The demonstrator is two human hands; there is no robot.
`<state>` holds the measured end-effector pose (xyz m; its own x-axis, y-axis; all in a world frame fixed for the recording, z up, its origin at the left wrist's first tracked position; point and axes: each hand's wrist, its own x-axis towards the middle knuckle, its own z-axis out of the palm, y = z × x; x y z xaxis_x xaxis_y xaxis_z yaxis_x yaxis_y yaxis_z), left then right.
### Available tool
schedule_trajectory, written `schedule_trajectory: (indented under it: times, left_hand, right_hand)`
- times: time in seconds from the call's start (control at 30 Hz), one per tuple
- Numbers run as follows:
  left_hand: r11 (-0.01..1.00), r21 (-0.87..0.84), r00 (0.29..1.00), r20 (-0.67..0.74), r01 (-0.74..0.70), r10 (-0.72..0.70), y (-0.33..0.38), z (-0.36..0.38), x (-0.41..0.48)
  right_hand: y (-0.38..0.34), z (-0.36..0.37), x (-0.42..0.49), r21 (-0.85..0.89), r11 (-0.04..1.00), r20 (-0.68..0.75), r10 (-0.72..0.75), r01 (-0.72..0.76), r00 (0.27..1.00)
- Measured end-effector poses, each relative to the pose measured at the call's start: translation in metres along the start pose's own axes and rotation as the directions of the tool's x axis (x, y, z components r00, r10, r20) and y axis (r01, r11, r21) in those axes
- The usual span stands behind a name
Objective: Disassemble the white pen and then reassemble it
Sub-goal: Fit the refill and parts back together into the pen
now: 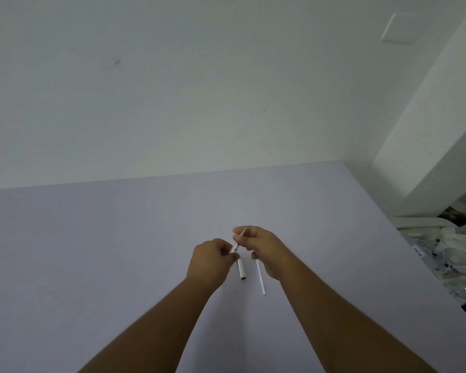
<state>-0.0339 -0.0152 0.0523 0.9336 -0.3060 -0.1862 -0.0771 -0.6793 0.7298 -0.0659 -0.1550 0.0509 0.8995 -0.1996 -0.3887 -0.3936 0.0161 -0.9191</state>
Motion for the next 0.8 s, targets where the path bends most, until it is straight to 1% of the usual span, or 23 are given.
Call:
schedule_trajectory:
  times: [0.03, 0.07, 0.13, 0.17, 0.2, 0.27, 0.3, 0.43, 0.5, 0.6, 0.67, 0.8]
  left_hand:
    - [1.000, 0.006, 1.000, -0.004, 0.000, 0.000, 0.000, 0.000, 0.001]
    - [1.000, 0.016, 1.000, -0.004, -0.001, 0.001, 0.000, 0.000, 0.000]
    - [1.000, 0.030, 1.000, -0.001, -0.001, 0.001, 0.000, 0.002, -0.001]
    - [1.000, 0.028, 1.000, 0.001, 0.000, 0.000, 0.000, 0.002, -0.001]
    - [1.000, 0.020, 1.000, 0.001, 0.004, -0.004, -0.001, 0.003, -0.002]
    - [1.000, 0.005, 1.000, -0.007, 0.011, -0.011, -0.001, 0.003, -0.001]
    - [1.000, 0.005, 1.000, -0.011, 0.011, -0.011, -0.001, 0.002, -0.001]
    - [0.997, 0.071, 1.000, -0.007, -0.024, 0.025, -0.001, 0.004, -0.002]
    - [0.999, 0.044, 1.000, -0.006, -0.012, 0.012, -0.003, 0.004, -0.002]
    - [1.000, -0.002, 1.000, -0.004, 0.025, -0.025, -0.004, 0.003, 0.001]
    - [0.998, 0.064, 1.000, -0.010, 0.000, 0.001, -0.003, 0.004, 0.002]
    - [0.959, 0.278, 0.995, -0.064, -0.059, 0.080, -0.001, 0.010, 0.003]
  right_hand:
    - [0.000, 0.000, 0.000, 0.000, 1.000, 0.008, -0.010, 0.010, 1.000]
    - [-0.001, 0.001, -0.001, -0.020, 1.000, -0.014, -0.011, 0.011, 1.000]
    - [-0.001, 0.003, -0.001, -0.091, 0.996, -0.103, 0.013, -0.022, 0.995]
    - [0.000, 0.004, 0.000, -0.104, 0.994, -0.115, 0.025, -0.037, 0.993]
    - [0.000, 0.004, -0.001, -0.089, 0.995, -0.098, 0.035, -0.044, 0.995]
    - [0.002, 0.002, -0.001, -0.006, 1.000, -0.007, 0.031, -0.031, 0.999]
    - [0.004, 0.001, -0.001, 0.012, 1.000, 0.014, 0.017, -0.017, 1.000]
    - [0.002, 0.003, -0.002, -0.047, 0.998, -0.047, 0.030, -0.032, 0.998]
    - [0.001, 0.002, -0.001, -0.059, 0.998, -0.037, 0.034, -0.036, 0.999]
    - [0.002, 0.000, -0.001, -0.019, 1.000, -0.019, 0.018, -0.018, 1.000]
    - [0.004, 0.001, 0.001, -0.016, 1.000, -0.043, 0.016, -0.017, 0.999]
    - [0.006, 0.007, 0.009, 0.003, 0.999, -0.098, 0.041, -0.041, 0.994]
